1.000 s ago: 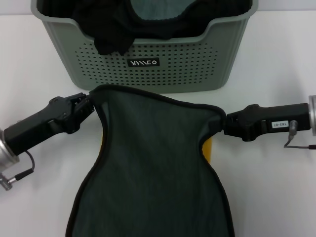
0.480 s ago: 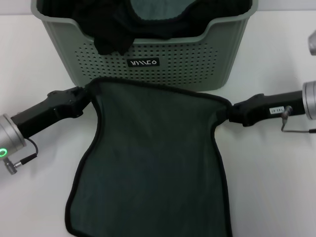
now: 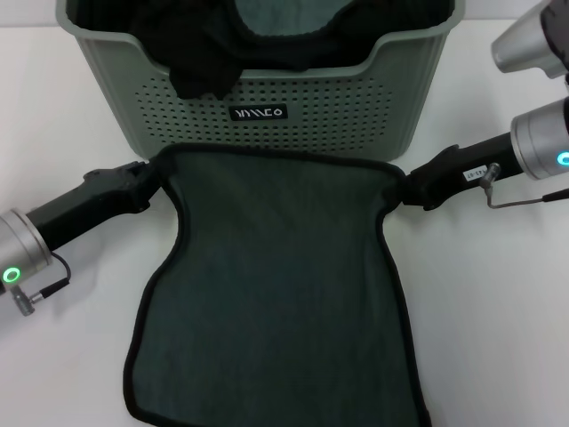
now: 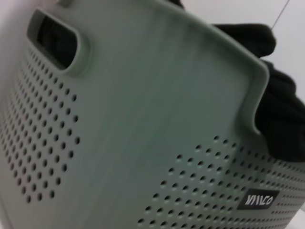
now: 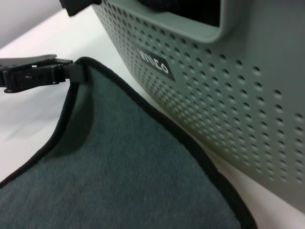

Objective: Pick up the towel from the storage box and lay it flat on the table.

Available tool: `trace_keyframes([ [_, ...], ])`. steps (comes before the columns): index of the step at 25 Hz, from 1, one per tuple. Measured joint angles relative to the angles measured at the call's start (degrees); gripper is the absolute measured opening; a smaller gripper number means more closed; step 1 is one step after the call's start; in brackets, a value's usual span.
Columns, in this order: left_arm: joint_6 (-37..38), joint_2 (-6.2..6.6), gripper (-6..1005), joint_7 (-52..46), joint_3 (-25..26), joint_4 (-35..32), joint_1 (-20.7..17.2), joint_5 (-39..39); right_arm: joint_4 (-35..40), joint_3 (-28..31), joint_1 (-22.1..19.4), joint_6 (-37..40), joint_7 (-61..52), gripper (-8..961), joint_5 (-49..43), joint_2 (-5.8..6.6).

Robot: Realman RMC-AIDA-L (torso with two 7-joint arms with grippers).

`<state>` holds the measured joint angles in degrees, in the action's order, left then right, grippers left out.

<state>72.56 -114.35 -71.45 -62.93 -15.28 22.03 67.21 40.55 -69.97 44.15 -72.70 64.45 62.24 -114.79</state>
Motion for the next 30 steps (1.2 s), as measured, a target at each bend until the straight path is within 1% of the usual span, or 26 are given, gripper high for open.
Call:
trace_keyframes([
  [3,-0.83,-0.18,15,-0.03,0.01,0.03,-0.12,-0.01,0.08,-0.06,0.74,-0.02,-0.92,12,-1.4,-0.36],
  [6,-2.1,0.01,21,-2.25,0.0,0.08,-0.1,-0.01,0.28,-0.06,0.99,-0.03,-2.12,26,-1.97,-0.53],
  [10,-4.83,0.46,45,-6.49,0.0,0.01,-0.18,0.13,2.74,0.01,-0.36,-1.08,-4.03,44,-2.04,-0.53],
  [14,-5.11,0.35,171,-6.42,0.0,-0.01,-1.03,0.04,7.84,-0.04,-3.7,-3.1,-6.32,62,-2.5,-0.53],
  [16,-5.12,0.23,234,-6.25,0.45,-0.01,-1.45,0.0,11.78,-0.03,-6.08,-3.71,-8.34,143,-3.73,-0.52],
  [19,-5.0,0.04,299,-6.07,2.4,-0.14,-2.07,-0.03,17.88,0.01,-10.37,-3.84,-10.57,264,-4.97,-0.52],
  [22,-4.42,-0.11,364,-6.24,4.18,-1.47,-3.13,-0.23,22.84,0.69,-13.48,-3.75,-11.37,489,-5.1,-0.5],
  [25,-1.81,-0.37,430,-6.47,4.35,-3.76,-4.59,-0.62,26.58,2.06,-15.86,-4.75,-10.38,592,-3.89,-0.56],
  [27,1.84,-0.57,473,-5.93,4.35,-5.2,-5.65,-0.71,28.81,2.46,-17.35,-6.17,-7.98,661,-1.04,-0.6],
  [29,7.03,-0.71,702,-3.64,4.34,-6.59,-6.7,-0.7,30.19,2.54,-18.72,-9.03,-2.53,733,4.92,-0.69],
  [30,10.29,-0.75,728,-1.69,4.28,-7.04,-7.17,-0.58,30.35,2.52,-19.28,-10.71,1.11,771,7.97,-0.74],
])
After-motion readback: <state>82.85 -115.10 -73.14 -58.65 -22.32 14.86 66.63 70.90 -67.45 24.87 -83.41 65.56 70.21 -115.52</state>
